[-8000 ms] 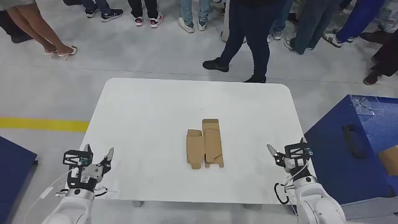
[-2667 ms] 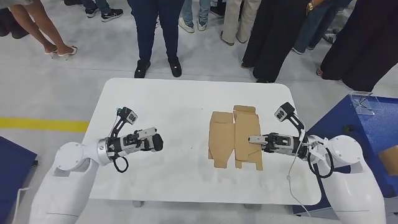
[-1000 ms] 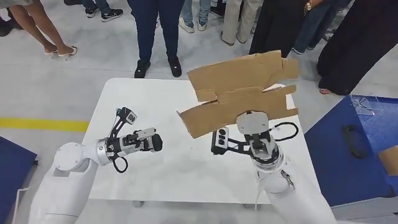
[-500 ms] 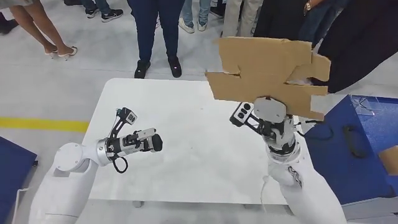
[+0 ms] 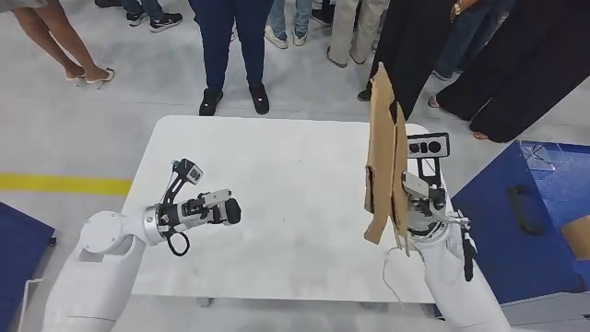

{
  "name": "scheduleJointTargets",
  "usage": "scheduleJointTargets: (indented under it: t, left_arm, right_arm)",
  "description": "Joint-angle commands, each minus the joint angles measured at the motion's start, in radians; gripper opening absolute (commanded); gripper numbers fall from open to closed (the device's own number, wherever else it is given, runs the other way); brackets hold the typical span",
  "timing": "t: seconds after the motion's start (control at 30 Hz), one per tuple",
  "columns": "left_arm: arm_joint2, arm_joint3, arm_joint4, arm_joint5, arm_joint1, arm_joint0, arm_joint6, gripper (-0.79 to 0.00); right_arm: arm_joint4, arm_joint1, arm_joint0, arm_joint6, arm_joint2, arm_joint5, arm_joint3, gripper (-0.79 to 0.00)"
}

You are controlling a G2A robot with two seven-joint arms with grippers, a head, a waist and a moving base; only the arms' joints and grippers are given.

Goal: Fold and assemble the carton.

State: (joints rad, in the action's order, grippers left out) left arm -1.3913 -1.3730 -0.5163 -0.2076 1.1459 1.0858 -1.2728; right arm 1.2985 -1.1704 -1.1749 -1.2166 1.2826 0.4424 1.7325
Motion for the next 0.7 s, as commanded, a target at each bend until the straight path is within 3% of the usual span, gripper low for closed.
scheduleJointTargets:
  t: [0.0, 0.3, 0.43, 0.6, 0.67]
  left_arm:
    - [0.000, 0.000, 0.000, 0.000, 0.000, 0.000, 0.000, 0.000]
    - [0.000, 0.000, 0.000, 0.000, 0.000, 0.000, 0.000, 0.000]
    - [0.000, 0.000, 0.000, 0.000, 0.000, 0.000, 0.000, 0.000]
    - [0.000, 0.000, 0.000, 0.000, 0.000, 0.000, 0.000, 0.000]
    - [0.000, 0.000, 0.000, 0.000, 0.000, 0.000, 0.000, 0.000]
  right_arm:
    - [0.000, 0.000, 0.000, -0.001, 0.000, 0.000, 0.000, -0.785]
    - [-0.023, 0.000, -0.001, 0.031, 0.010, 0.014, -0.003, -0.785]
    - [-0.181, -0.010, 0.028, 0.080, 0.041, 0.241, -0.021, -0.785]
    - [-0.644, -0.026, 0.098, 0.365, 0.069, 0.527, -0.024, -0.785]
    - [-0.817, -0.036, 0.131, 0.409, 0.103, 0.570, -0.026, -0.785]
